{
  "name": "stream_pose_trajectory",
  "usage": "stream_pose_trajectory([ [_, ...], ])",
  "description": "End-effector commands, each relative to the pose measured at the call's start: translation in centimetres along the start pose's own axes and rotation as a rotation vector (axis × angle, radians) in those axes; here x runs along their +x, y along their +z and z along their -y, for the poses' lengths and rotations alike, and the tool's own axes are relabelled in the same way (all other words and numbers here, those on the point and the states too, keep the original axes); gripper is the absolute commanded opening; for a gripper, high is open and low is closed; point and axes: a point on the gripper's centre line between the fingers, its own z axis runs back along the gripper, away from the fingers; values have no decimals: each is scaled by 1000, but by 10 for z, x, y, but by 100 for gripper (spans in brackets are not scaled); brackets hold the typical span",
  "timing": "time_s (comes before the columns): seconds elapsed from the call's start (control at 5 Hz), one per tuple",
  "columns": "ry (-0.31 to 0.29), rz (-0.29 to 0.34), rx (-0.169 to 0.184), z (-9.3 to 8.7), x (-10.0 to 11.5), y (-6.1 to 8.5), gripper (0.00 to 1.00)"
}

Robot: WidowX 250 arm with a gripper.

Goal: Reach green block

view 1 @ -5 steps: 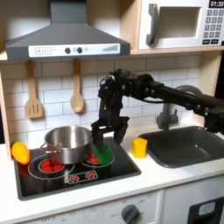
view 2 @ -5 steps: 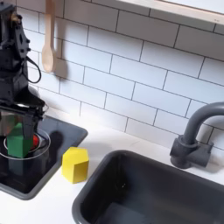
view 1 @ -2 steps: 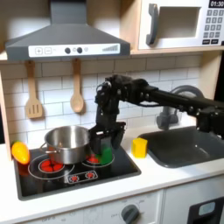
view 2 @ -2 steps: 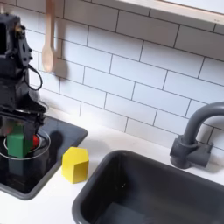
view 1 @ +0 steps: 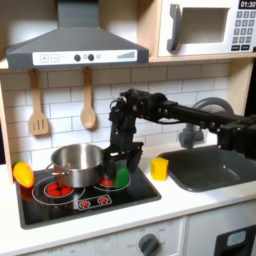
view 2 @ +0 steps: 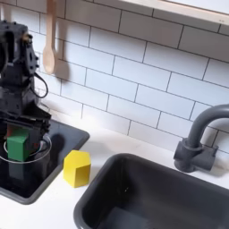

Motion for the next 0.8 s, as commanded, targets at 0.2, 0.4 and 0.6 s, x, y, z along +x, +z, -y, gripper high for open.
stream_pose_trajectory([
  [0.2,-3,-17,14,-2,10,-12,100],
  [0.4,-5,-39,21,-3,11,-21,100],
  [0.6,-6,-58,28,-6,9,-28,100],
])
